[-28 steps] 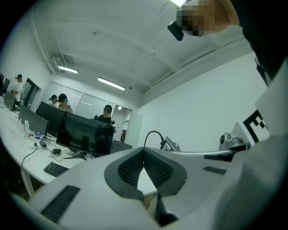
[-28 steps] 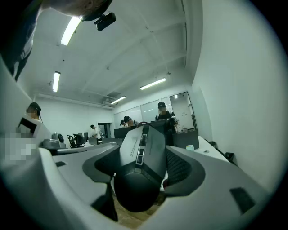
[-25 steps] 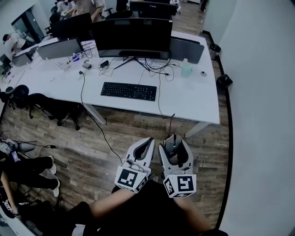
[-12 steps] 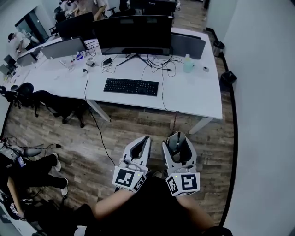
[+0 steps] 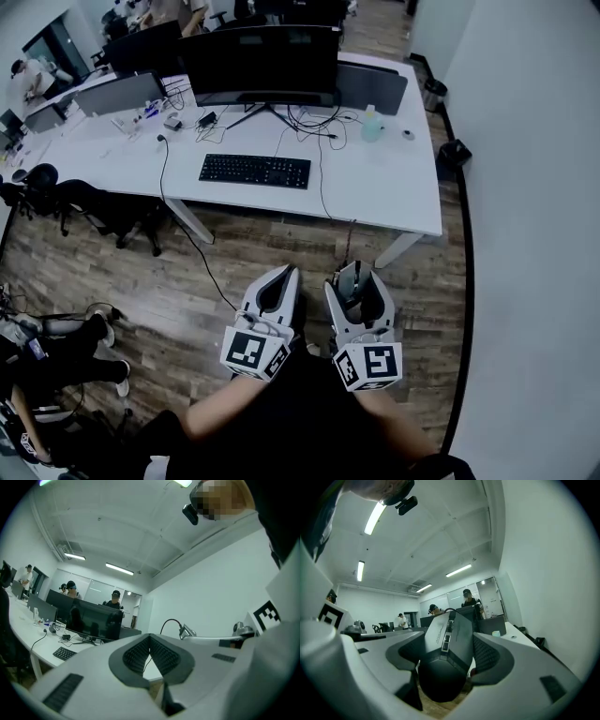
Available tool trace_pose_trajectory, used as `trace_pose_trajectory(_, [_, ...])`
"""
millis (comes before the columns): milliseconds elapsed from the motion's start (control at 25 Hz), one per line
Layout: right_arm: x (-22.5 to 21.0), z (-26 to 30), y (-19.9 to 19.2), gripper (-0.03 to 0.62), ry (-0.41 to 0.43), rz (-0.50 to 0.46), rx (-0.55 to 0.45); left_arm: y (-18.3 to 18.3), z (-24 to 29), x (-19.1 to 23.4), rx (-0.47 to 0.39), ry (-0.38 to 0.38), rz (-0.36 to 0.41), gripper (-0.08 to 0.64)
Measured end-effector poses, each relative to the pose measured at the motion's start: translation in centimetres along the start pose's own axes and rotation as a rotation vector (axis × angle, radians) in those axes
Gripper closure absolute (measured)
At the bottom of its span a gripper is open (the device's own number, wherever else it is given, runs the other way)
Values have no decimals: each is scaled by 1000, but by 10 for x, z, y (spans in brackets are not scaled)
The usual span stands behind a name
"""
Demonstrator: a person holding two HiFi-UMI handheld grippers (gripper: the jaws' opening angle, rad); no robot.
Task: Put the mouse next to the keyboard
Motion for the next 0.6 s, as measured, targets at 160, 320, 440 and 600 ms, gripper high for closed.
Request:
trace_pose_trajectory(160, [-6, 5, -3, 265, -11, -2, 18, 0, 11, 1, 9, -25, 5, 557])
trace_pose_trajectory(320, [-20, 11, 0, 265, -40, -5, 25, -3, 25, 1, 26, -53, 6, 557])
trace_pose_trajectory(440, [-31, 20, 2, 265, -58, -4, 30, -5, 39, 4, 29, -67, -1, 557])
trace_pose_trajectory(600, [-40, 35, -2, 266, -67, 2, 51, -9, 61, 13, 43, -78, -14, 557])
Point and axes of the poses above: the fingertips, and each gripper's own axes: z forward along the fingers, x to its left, y out of its top, the point moved 5 cm from there along -z, backward along the fingers, and after that the axes turned 3 degrees about -z, right-handed, at the moved point
